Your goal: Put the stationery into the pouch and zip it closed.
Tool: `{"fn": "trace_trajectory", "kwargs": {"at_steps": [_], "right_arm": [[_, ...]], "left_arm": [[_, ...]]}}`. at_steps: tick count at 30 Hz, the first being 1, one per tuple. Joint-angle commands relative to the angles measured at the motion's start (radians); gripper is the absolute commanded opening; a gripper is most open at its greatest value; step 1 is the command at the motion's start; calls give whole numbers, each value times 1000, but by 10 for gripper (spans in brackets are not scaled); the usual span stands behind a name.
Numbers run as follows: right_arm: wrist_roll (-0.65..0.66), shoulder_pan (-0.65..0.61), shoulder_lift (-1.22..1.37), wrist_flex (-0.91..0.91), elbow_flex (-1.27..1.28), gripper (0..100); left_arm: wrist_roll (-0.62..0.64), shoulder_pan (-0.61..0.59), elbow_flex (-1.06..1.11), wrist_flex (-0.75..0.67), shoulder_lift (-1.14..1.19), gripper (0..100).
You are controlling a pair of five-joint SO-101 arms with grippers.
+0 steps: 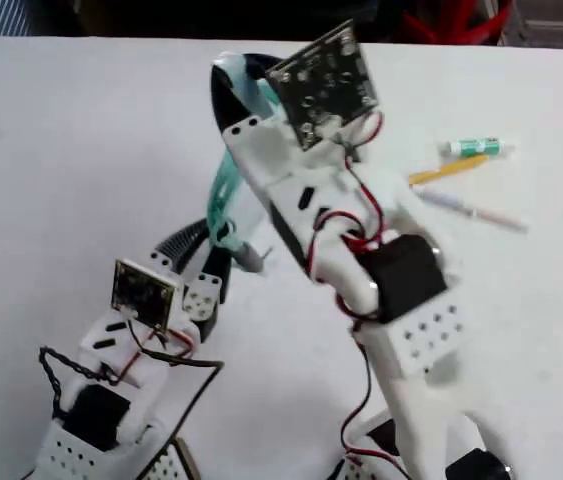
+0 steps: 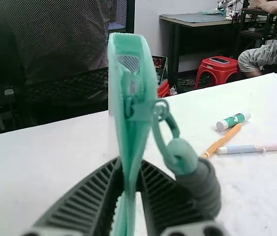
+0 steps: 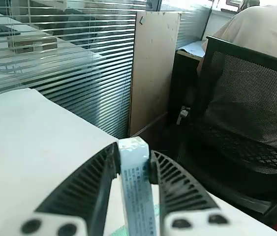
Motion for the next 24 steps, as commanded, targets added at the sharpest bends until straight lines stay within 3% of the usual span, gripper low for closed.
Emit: {"fn": "trace_trajectory", "kwargs": {"at_steps": [1, 6, 13, 19, 24], "right_arm": [[-6, 44, -16, -239, 166, 17], [-12, 84, -16, -414, 324, 17], [-15, 97, -27, -418, 428, 17], [-157, 88, -27, -398, 443, 17], [-172, 82, -77, -317, 443, 18]], "left_arm": [[-11, -4, -6, -8, 8, 28], [-11, -4, -8, -14, 8, 30], [-11, -2, -9, -15, 8, 30], [-11, -5, -23, -8, 8, 29], [-11, -5, -18, -8, 8, 28]]}}
